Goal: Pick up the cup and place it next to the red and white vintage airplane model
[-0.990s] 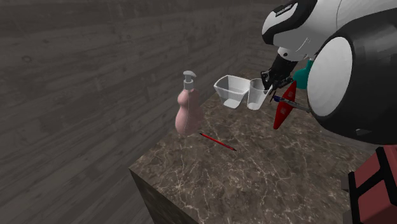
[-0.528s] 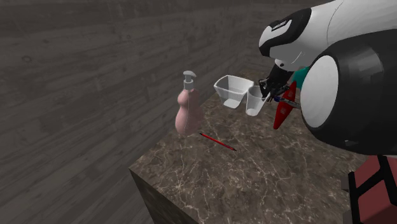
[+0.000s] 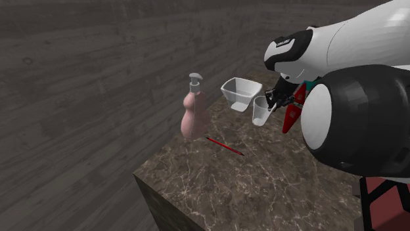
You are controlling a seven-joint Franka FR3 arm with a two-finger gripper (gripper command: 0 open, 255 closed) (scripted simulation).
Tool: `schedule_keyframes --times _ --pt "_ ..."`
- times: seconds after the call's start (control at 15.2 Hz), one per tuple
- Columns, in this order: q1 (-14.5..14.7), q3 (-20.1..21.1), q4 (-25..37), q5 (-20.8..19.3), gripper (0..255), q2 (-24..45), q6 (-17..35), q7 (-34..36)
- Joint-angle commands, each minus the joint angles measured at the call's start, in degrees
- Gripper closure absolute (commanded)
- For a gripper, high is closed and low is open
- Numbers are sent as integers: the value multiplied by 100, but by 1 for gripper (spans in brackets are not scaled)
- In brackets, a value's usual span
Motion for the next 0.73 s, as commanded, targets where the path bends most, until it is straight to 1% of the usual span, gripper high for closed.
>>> schedule_keyframes --times 0.0,0.33,0.4,0.66 --pt "-1 2 -3 2 255 18 26 -6" --pt "-1 2 -2 2 255 19 26 -6" --pt "-1 2 -5 2 0 17 27 -6" --pt "0 2 -10 3 0 15 30 -7"
